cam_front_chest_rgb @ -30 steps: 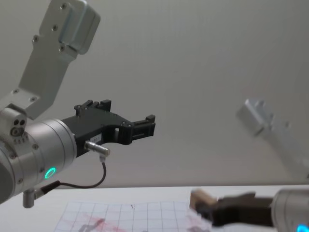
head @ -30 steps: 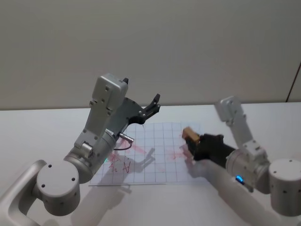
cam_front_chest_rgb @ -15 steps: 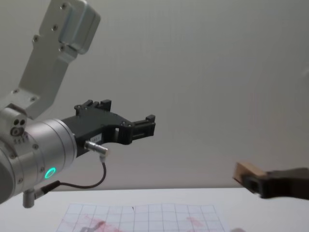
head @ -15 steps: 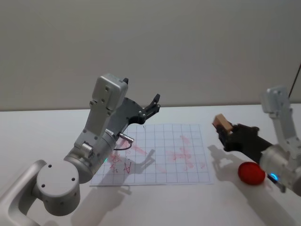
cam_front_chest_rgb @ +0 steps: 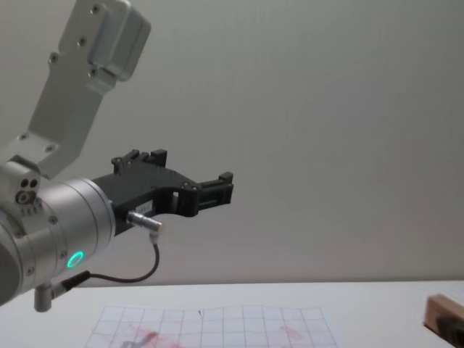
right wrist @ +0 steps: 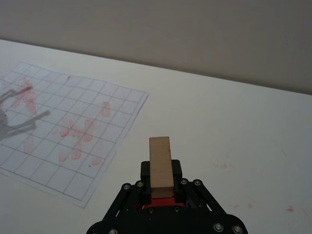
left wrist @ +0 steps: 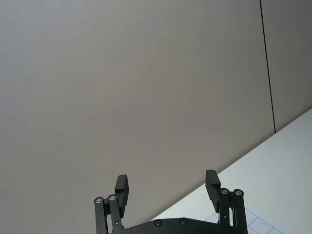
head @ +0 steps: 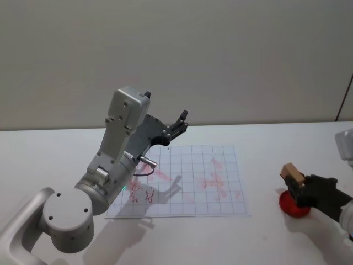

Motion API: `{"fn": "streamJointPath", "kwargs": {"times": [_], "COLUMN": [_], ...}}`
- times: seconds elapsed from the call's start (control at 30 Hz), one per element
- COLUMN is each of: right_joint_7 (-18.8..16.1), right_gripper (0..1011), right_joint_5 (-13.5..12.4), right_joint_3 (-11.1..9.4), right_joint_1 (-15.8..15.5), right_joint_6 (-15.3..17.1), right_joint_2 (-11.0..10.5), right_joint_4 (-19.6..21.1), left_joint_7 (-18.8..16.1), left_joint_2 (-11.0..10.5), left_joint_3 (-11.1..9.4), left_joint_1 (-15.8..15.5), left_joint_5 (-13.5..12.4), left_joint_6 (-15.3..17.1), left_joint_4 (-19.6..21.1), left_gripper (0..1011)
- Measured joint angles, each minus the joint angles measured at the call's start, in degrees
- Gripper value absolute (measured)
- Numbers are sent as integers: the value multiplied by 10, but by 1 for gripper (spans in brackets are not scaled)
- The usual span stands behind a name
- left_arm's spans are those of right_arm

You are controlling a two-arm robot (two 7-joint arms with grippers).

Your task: Use the one hand to pick up the stamp and affix it onto the A4 paper.

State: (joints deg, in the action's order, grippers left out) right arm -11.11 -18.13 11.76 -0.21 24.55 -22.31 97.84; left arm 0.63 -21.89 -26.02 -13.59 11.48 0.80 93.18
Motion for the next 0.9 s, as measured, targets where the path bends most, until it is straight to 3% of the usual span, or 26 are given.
{"fn": "streamJointPath", "kwargs": {"times": [0.33, 0.8, 0.9], "right_joint_7": [-2, -21, -24], "right_gripper": [220, 222, 299], "right_joint_5": [3, 18, 20], "right_joint_3": [-9, -6, -5], "right_joint_1": [-18, -16, -15], "right_joint_6": [10, 25, 28], "right_joint_2": [-22, -25, -25], "right_joint_4": [5, -7, -9], "left_joint_7": [0, 0, 0], "left_joint_2": [0, 0, 0], "left_joint_3": [0, 0, 0], "left_joint_1": [0, 0, 0], "left_joint_5": [0, 0, 0], "left_joint_6": [0, 0, 0], "left_joint_4": [0, 0, 0], "left_gripper": [1001, 1001, 1001]}}
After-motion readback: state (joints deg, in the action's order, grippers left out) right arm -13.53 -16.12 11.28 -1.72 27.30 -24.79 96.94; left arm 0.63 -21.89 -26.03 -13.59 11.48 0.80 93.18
